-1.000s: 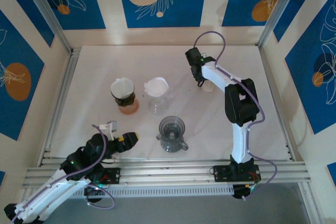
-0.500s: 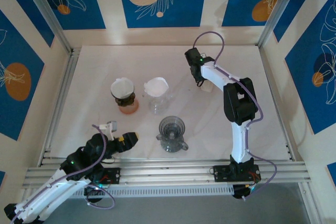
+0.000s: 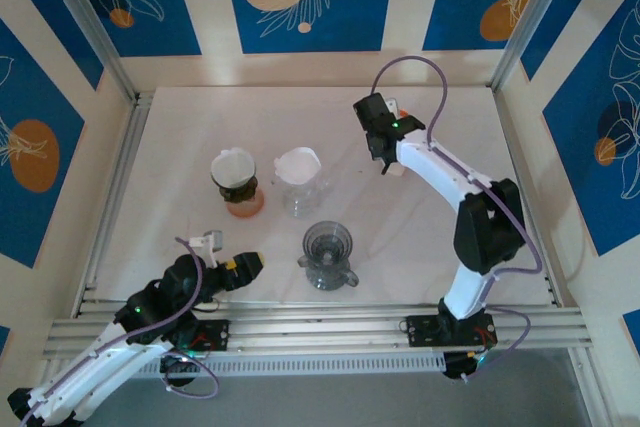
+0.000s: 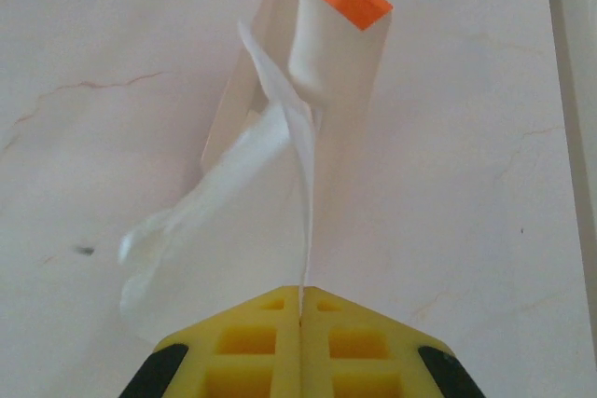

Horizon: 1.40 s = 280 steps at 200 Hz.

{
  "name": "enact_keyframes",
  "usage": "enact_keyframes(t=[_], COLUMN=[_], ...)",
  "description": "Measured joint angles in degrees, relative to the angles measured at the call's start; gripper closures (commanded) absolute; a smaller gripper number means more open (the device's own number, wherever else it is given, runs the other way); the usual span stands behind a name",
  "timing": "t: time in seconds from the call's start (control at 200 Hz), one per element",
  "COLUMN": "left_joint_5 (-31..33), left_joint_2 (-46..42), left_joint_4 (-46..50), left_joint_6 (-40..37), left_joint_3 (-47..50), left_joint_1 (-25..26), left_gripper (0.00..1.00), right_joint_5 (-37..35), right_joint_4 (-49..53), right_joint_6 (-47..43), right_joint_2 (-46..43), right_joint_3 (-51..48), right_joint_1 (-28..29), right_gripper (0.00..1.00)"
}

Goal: Place the coffee filter in the dripper

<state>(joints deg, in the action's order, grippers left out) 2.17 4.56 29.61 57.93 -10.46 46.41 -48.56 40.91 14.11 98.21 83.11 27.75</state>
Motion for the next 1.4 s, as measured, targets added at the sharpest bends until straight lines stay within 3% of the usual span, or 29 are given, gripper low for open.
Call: enact_keyframes(t=[0.33, 0.51, 0.825, 0.995, 1.191, 1.401], left_joint_5=[-0.72, -1.11, -1.36, -1.73, -1.75, -1.99], left_joint_2=[0.0, 0.09, 2.89, 3.93, 3.93, 3.93], left_joint_4=[-0.37, -0.52, -2.36, -3.61, -3.85, -3.85], left_joint_6=[-1.44, -2.36, -2.99, -3.08, -4.0, -4.28], left_joint_3=[-0.48, -0.81, -1.9, -1.95, -2.25, -2.25], left_joint_1=[0.0, 0.0, 0.0, 0.0, 0.0, 0.0], left_gripper=[0.0, 0.0, 0.0, 0.0, 0.0, 0.0], right_joint_5=[4.52, 12.74, 32.15, 41.0, 47.82, 50.42], right_joint_4=[10.88, 22.64, 40.11, 44.39, 45.77, 45.72], right_joint_6=[7.17, 12.61, 21.7, 25.0, 27.12, 28.46], right_joint_2=[-20.31, -26.08, -25.09, -21.29, -16.5, -14.03], right_joint_3=[-4.42, 0.33, 16.24, 19.34, 19.15, 18.05], right_joint_1=[10.36, 16.9, 21.53, 21.92, 22.01, 22.12], right_gripper=[1.0, 1.0, 1.0, 1.0, 1.0, 1.0])
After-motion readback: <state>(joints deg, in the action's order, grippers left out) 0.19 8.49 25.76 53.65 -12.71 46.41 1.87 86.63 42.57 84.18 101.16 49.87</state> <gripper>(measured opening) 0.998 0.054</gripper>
